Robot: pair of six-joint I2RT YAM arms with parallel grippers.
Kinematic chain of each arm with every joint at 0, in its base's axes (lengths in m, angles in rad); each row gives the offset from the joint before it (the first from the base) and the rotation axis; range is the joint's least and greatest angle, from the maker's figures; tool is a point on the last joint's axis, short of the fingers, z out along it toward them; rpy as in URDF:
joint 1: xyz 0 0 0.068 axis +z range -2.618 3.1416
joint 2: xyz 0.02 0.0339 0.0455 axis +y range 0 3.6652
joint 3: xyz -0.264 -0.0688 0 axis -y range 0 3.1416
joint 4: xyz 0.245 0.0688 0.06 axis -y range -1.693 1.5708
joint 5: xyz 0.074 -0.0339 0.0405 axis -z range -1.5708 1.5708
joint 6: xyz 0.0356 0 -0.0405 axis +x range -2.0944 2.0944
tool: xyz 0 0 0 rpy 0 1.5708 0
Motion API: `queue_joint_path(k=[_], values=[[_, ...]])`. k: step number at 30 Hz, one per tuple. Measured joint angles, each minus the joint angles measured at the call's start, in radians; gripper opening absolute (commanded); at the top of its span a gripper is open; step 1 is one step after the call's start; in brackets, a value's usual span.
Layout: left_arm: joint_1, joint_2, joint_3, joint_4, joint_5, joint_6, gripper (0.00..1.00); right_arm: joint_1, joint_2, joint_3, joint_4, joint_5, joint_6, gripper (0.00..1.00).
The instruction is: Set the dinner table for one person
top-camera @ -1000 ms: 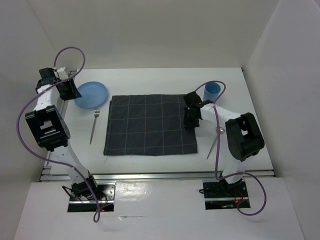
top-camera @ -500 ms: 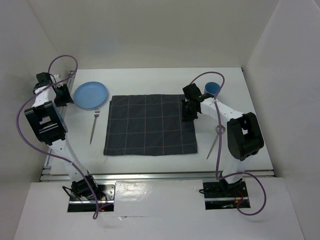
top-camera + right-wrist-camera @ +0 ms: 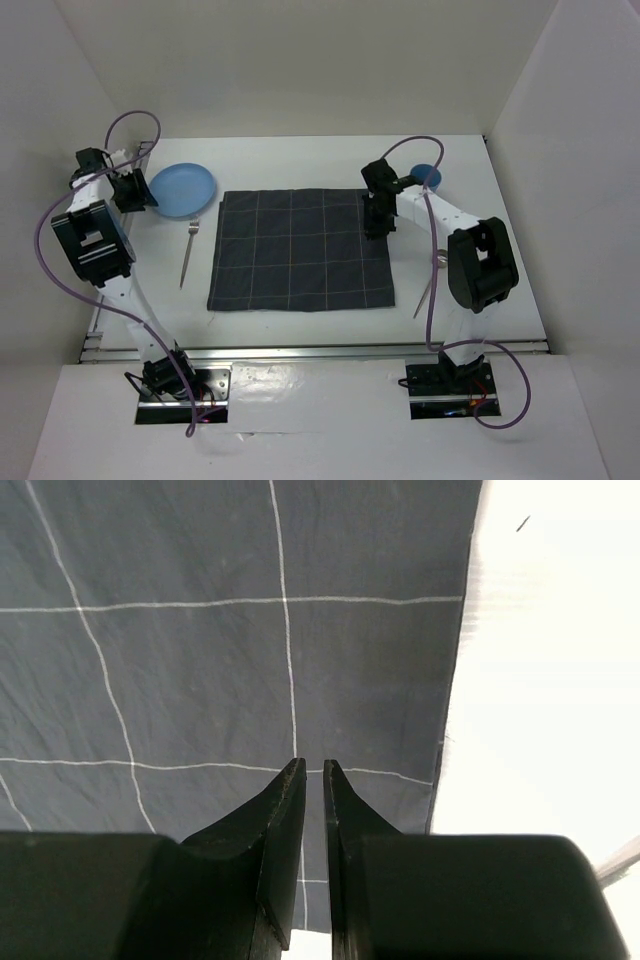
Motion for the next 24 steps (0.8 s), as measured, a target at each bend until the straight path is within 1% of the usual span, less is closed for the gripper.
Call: queue_joint_path(k=[4,10,11,12,14,15,16,17,19,24], values=[[-0.003,0.037,0.019,-0.012,0.035,-0.002,0.55,0.000,0.000,0.029,-0.015,0.013,-0.002,0.20],[-0.024,0.090,0.084,-0.039,0.014,0.008,0.53,0.000,0.000,0.036,-0.031,0.035,-0.002,0.20],[-0.032,0.100,0.101,-0.050,0.004,0.018,0.51,0.000,0.000,0.036,-0.031,0.039,-0.002,0.20],[-0.044,0.111,0.120,-0.060,-0.010,0.027,0.45,0.000,0.000,0.036,-0.032,0.041,-0.002,0.20],[-0.072,0.132,0.152,-0.071,-0.042,0.035,0.37,0.000,0.000,0.039,-0.034,0.043,-0.002,0.20],[-0.087,0.142,0.165,-0.075,-0.051,0.040,0.24,0.000,0.000,0.043,-0.037,0.046,-0.002,0.20],[-0.098,0.153,0.181,-0.080,-0.060,0.037,0.16,0.000,0.000,0.046,-0.037,0.048,-0.002,0.20],[-0.106,0.158,0.201,-0.078,-0.052,0.034,0.09,0.000,-0.003,0.049,-0.039,0.052,-0.002,0.20],[-0.123,0.169,0.240,-0.084,-0.057,0.029,0.00,0.000,-0.010,0.050,-0.039,0.064,-0.002,0.20],[-0.128,0.187,0.270,-0.121,-0.049,0.022,0.00,0.000,-0.030,0.050,-0.041,0.092,-0.002,0.20]])
